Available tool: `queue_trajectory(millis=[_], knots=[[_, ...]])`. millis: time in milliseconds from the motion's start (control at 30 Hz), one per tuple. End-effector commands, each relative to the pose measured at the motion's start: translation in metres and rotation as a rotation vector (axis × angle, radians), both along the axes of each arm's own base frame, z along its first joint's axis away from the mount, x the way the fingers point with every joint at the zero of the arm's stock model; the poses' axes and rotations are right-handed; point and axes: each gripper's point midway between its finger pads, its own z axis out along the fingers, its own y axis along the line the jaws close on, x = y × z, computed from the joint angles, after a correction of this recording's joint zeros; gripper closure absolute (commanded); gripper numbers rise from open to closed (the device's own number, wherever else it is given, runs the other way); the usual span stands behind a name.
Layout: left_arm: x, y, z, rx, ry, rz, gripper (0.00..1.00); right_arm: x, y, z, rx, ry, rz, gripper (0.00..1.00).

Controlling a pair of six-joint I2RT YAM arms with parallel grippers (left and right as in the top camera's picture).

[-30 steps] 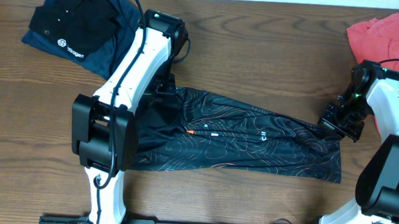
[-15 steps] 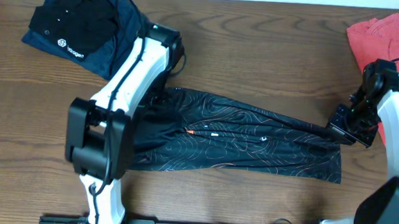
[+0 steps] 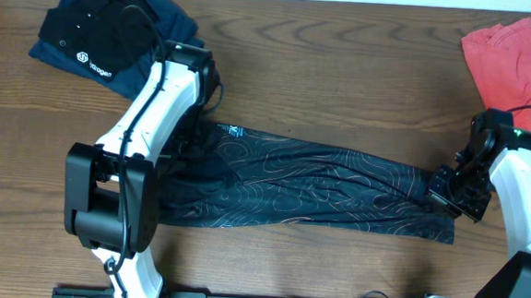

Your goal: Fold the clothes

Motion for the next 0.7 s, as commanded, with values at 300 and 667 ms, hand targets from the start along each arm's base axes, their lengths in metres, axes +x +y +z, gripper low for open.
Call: queue_trajectory(millis=[300,667], knots=[[-0.005,0.030,0.001,0.025,0.003,0.118,0.94,0.007,-0.010,0.015,-0.045,-0.103,-0.129,0.99],[-0.007,0.030,-0.001,0.025,0.013,0.115,0.84,-0.006,-0.032,0.023,-0.053,-0.110,-0.205,0.99]])
